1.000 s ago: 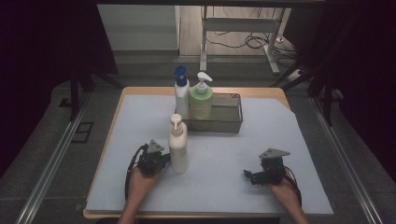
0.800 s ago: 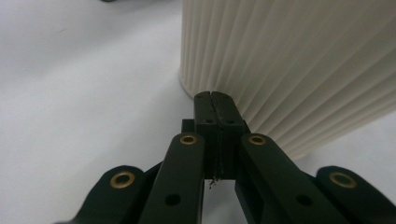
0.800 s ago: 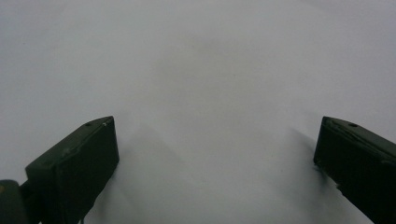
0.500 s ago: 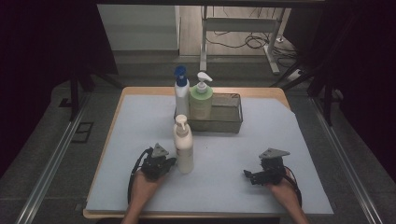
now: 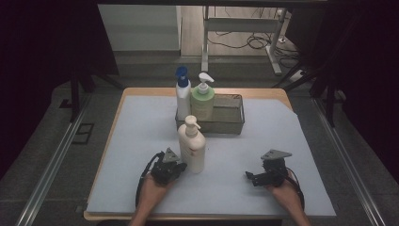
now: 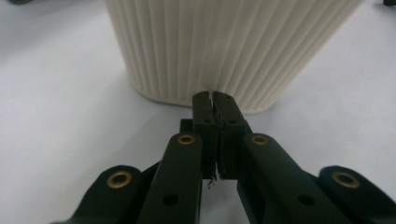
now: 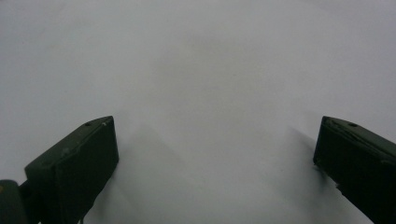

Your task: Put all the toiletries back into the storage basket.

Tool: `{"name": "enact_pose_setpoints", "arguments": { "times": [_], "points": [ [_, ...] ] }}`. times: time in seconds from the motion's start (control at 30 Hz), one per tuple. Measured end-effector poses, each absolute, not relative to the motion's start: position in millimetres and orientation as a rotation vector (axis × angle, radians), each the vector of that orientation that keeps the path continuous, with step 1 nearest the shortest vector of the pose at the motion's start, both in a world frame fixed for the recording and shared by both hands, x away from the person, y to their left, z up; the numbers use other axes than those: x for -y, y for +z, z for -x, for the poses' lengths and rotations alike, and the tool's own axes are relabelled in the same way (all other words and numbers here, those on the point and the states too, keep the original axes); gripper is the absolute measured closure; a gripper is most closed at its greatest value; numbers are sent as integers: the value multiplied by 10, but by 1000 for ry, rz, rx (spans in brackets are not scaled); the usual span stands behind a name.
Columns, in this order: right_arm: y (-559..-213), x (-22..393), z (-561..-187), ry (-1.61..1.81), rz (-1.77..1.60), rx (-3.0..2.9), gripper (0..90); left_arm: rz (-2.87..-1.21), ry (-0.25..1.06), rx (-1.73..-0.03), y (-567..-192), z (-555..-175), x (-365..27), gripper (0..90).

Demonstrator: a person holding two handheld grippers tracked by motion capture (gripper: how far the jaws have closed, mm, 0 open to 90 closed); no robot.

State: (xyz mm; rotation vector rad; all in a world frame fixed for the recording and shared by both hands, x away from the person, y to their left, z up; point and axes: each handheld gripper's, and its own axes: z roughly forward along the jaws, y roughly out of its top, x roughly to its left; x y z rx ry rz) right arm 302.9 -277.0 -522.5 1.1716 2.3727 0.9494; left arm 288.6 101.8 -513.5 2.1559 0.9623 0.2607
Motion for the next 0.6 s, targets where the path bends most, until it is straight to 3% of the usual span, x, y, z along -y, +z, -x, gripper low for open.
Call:
{"name": "enact_pose_setpoints", "arguments": {
  "times": [0.37,0.6],
  "points": [
    [-5224,2770,-3029,951,-1174,-2374,0,-2186,270,-919,-5162,-2904,-878,869],
    [-5217,2770,-3033,946,-1177,-2379,0,-2169,299,-941,-5110,-2851,-981,749]
  ]
}}
